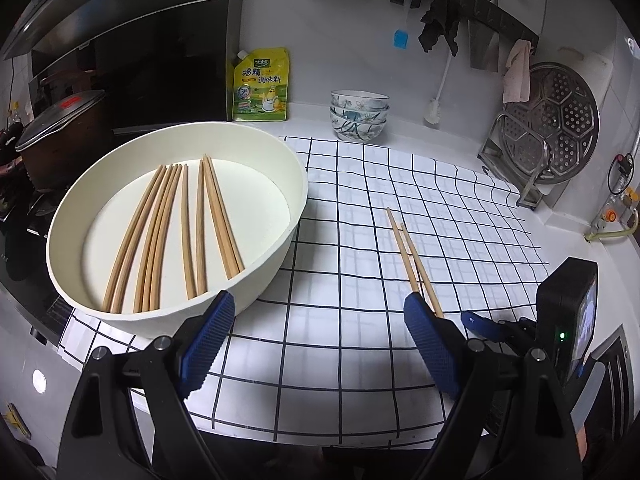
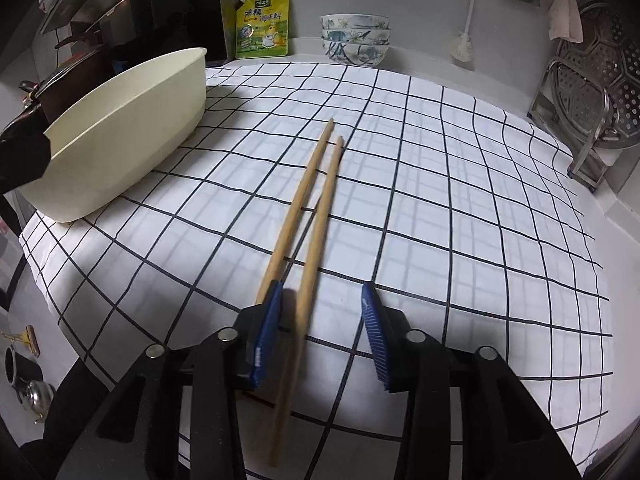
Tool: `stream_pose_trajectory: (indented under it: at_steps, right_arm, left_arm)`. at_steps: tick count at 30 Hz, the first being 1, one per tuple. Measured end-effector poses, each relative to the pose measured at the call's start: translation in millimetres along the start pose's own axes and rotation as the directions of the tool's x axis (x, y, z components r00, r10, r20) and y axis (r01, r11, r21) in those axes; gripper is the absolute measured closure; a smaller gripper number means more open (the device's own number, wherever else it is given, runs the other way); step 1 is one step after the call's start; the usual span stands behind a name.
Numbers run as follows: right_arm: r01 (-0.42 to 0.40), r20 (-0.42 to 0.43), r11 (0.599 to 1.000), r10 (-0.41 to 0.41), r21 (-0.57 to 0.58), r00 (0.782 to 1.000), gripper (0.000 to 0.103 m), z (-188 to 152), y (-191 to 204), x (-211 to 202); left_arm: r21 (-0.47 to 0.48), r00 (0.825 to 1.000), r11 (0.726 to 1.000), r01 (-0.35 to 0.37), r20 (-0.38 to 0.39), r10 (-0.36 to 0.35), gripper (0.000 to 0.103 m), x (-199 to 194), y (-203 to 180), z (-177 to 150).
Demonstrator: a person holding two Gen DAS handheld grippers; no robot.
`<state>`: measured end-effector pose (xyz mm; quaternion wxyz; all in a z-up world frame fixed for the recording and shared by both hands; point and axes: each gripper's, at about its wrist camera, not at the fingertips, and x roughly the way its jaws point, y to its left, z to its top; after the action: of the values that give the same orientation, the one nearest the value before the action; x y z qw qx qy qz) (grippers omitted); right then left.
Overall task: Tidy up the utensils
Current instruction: 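Close the right gripper on one chopstick while the left gripper approaches another, then align the left gripper over the last loose chopstick on the mat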
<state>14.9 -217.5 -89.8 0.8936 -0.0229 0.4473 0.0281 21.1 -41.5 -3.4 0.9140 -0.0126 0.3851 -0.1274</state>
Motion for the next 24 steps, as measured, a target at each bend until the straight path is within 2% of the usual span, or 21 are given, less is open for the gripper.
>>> stream_pose_trajectory:
  at_steps: [3, 6, 14, 17, 24]
  right_arm:
    - [-0.005, 0.004, 1.000, 0.005, -0.010, 1.000, 0.079, 2, 1, 1]
    - [-0.012, -0.002, 1.000, 0.012, -0.008, 1.000, 0.095, 6, -3, 3]
    - [-0.053, 0.000, 0.996, 0.053, 0.065, 0.999, 0.096, 10, -31, 7]
    - [-0.041, 0.000, 0.995, 0.041, 0.095, 0.999, 0.096, 9, -45, 7]
    - [-0.036, 0.002, 0.985, 0.036, 0.171, 0.999, 0.096, 4, -77, 4]
  left_arm:
    - [0.000, 1.000, 1.000, 0.006, -0.012, -0.006, 0.018, 3, -2, -2]
    - [0.001, 1.000, 1.000, 0.015, -0.024, -0.015, 0.016, 5, -6, -4]
    - [0.036, 0.997, 0.999, 0.041, -0.070, -0.038, 0.015, 22, -34, -16]
    - [0.050, 0.996, 0.998, 0.043, -0.074, -0.039, 0.015, 33, -46, -16]
    - [0.067, 0.995, 0.998, 0.010, -0.103, -0.003, 0.015, 67, -66, -11]
